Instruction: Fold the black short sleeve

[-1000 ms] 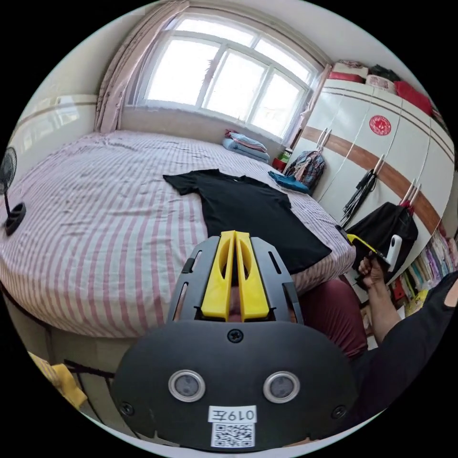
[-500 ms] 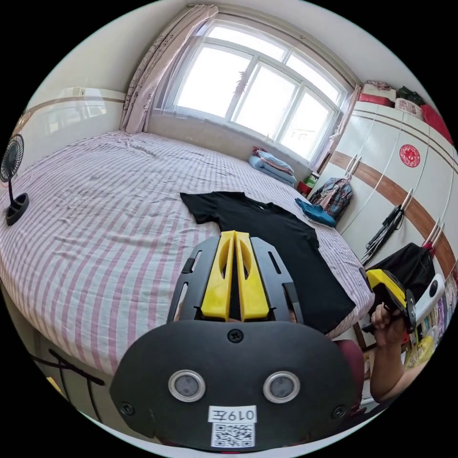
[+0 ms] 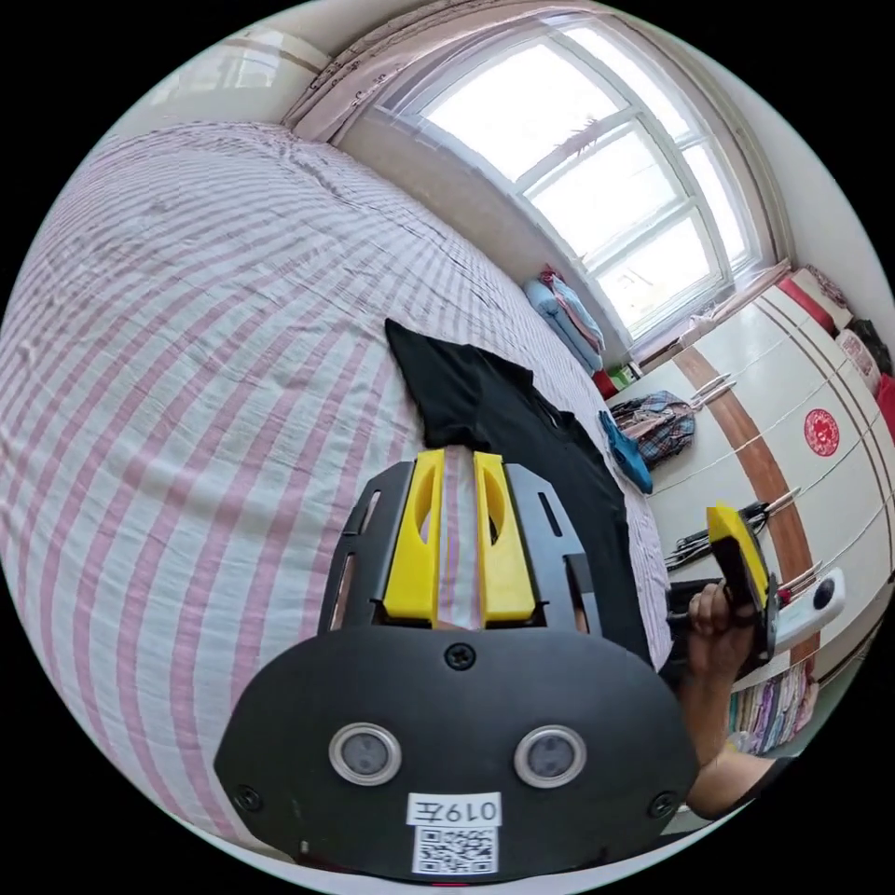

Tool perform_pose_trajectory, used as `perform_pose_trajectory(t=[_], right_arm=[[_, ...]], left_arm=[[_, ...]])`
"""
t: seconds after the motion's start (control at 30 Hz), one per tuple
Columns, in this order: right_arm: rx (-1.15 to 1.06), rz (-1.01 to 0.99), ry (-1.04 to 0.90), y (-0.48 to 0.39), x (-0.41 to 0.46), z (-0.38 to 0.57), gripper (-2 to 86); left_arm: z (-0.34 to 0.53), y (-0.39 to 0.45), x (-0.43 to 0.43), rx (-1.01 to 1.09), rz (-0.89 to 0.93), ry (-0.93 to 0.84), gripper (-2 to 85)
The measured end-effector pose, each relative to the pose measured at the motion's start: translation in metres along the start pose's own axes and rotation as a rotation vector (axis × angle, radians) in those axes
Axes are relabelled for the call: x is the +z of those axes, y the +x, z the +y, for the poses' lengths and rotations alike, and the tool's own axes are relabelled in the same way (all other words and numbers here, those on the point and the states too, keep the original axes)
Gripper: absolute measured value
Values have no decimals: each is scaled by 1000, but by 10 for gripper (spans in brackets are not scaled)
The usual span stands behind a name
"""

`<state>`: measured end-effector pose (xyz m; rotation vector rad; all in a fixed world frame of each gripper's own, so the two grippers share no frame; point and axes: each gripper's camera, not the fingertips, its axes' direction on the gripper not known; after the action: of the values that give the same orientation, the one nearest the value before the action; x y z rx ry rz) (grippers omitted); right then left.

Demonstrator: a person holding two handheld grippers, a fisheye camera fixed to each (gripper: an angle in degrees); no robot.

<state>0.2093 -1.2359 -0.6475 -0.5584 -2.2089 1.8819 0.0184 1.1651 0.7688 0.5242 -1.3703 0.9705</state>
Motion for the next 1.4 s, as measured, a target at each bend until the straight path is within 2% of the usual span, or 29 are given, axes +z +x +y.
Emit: perform_pose_trajectory(t=[0.17,0.27,0.4,0.47,0.67,0.73,0.97,1.13,1.4], right_arm=[[80,-147,-17,70,94,-87,13],[118,-204,-44,104,148,-140,3],[146,-192,-41,127,195,-198,-5],[123,-206,-71,134,220,-222,-6],[-20,-506,-277,164,331,-306,10],[-122,-582,-355,163,365,-341,42],[-365,-556,-482,148,431,-420,31],[-557,-506,-700,125,487,-446,58],[-644,-433,-686,115,500,-497,69]], left_arm=[[-35,6,49,113,-83,-59,87],[-46,-7,68,32,-57,-84,95],[-59,-18,78,-70,-22,-34,93],[-67,-18,87,-91,-29,-8,91],[-90,-20,105,-107,-30,3,78],[-96,-21,110,-114,-33,4,68],[-112,-30,123,-166,3,7,23],[-121,-22,130,-151,-38,2,16],[-128,-15,140,-153,-35,4,14]])
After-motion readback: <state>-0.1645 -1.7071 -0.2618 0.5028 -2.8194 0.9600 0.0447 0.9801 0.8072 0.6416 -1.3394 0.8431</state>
